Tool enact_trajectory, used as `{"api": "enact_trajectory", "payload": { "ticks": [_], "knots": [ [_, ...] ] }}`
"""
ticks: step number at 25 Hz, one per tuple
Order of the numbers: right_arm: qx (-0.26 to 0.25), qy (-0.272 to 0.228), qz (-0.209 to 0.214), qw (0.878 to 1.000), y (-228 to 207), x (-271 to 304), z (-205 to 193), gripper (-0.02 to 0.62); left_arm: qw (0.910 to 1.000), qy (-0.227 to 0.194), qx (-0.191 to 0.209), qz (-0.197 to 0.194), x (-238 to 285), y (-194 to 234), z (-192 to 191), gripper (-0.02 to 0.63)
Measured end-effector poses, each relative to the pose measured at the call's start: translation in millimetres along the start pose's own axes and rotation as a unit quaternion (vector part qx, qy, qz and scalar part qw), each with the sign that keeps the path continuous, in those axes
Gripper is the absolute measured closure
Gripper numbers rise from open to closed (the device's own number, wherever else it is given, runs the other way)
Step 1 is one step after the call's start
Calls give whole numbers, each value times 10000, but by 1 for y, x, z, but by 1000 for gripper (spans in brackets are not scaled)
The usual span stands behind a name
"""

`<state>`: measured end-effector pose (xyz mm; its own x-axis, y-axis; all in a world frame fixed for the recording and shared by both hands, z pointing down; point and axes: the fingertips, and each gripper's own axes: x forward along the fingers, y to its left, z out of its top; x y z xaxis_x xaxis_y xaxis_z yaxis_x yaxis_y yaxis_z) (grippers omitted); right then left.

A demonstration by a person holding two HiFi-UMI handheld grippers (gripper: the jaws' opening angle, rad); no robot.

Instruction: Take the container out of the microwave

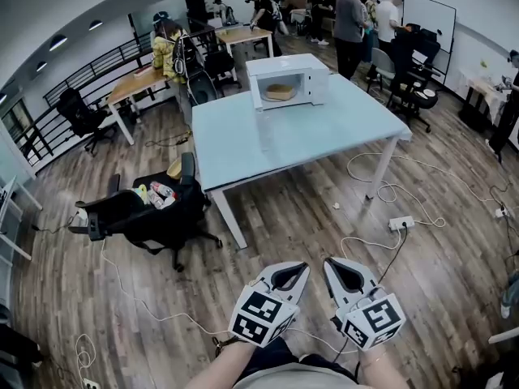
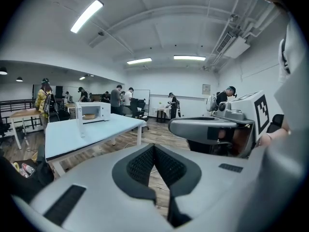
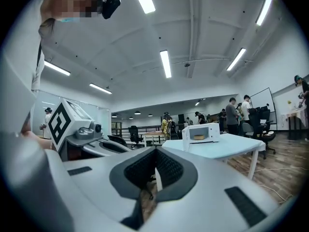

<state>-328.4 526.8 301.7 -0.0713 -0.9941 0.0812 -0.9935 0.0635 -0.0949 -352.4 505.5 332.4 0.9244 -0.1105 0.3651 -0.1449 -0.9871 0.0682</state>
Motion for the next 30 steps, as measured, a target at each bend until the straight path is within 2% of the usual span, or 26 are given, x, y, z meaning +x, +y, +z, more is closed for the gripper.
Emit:
{"api": "enact_trajectory", "payload": {
  "ticks": [5,9,14,19,23,26,30],
  "knots": [
    [19,-35,-362,9993,-46,60,14,586,9996,-2,87,-279,32,61,19,595],
    [-285,-318,-563,9975,-74,112,45,586,9986,-19,126,-506,46,116,31,594],
    [-294,-426,-909,9945,-93,153,59,586,9979,-74,-110,-630,61,175,32,594],
    [-173,-75,-708,9973,-81,196,40,586,9958,-5,-220,-894,78,202,35,594],
    [-191,190,-514,9983,-82,227,31,586,9950,-69,-335,-937,89,222,43,594],
    [-126,252,-474,9985,-99,248,27,586,9958,-52,-411,-820,98,242,41,594],
    [-78,246,-395,9989,-123,267,30,586,9954,47,-756,-582,115,270,31,594]
  ]
}}
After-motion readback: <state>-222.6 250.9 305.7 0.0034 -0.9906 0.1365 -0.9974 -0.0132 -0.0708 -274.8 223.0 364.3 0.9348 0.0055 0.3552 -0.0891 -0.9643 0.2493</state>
